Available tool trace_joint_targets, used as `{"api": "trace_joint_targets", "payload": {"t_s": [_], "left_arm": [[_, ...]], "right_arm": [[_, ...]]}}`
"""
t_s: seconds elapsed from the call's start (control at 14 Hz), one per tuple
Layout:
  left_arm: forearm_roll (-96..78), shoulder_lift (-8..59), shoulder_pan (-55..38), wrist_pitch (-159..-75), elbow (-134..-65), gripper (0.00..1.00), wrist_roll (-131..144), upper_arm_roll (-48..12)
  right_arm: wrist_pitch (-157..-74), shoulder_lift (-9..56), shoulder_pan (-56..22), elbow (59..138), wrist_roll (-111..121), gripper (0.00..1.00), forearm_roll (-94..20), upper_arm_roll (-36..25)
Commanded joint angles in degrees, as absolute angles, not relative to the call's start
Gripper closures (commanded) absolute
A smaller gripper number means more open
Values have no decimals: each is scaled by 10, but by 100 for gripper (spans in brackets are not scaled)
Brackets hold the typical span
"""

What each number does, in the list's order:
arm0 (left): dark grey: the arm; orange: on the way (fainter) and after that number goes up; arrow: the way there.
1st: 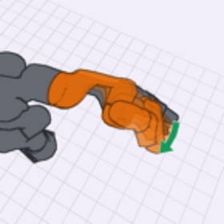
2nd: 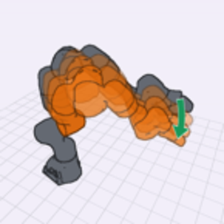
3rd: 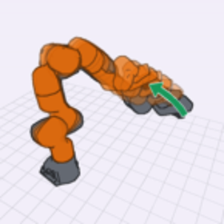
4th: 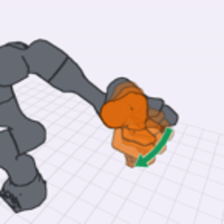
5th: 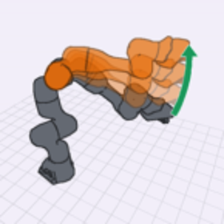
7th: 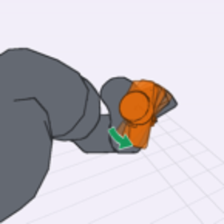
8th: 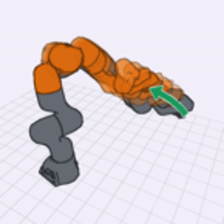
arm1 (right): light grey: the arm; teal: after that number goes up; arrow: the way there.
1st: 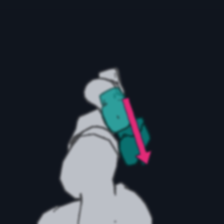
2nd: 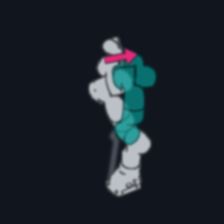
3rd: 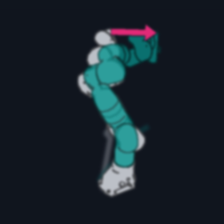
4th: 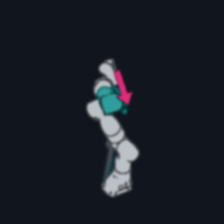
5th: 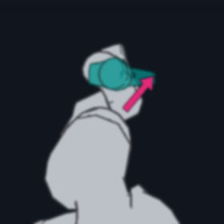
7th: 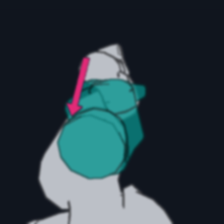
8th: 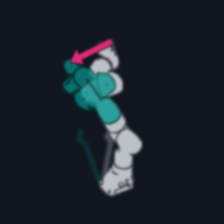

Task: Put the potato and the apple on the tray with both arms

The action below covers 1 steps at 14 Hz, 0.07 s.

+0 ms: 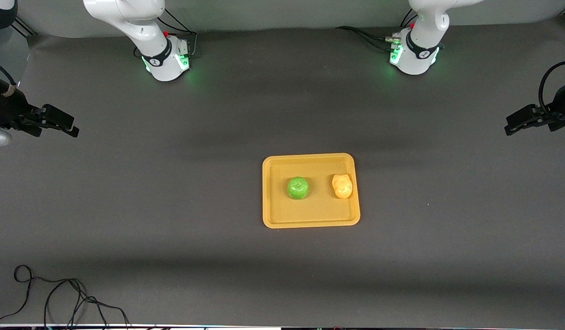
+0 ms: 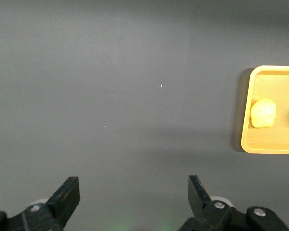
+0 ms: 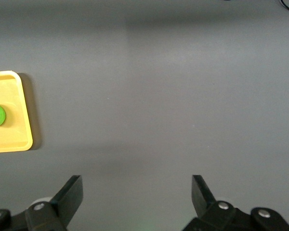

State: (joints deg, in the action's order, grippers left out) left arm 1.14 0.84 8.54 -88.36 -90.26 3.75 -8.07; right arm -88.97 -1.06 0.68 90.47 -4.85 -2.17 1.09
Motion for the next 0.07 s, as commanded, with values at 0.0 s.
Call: {"api": "trace_joint_targets", "payload": {"t_s": [0.0], "left_arm": [[9, 9, 76, -884, -900, 0, 40, -77]], "right_arm": [[-888, -10, 7, 896, -55, 0, -31, 9]]}}
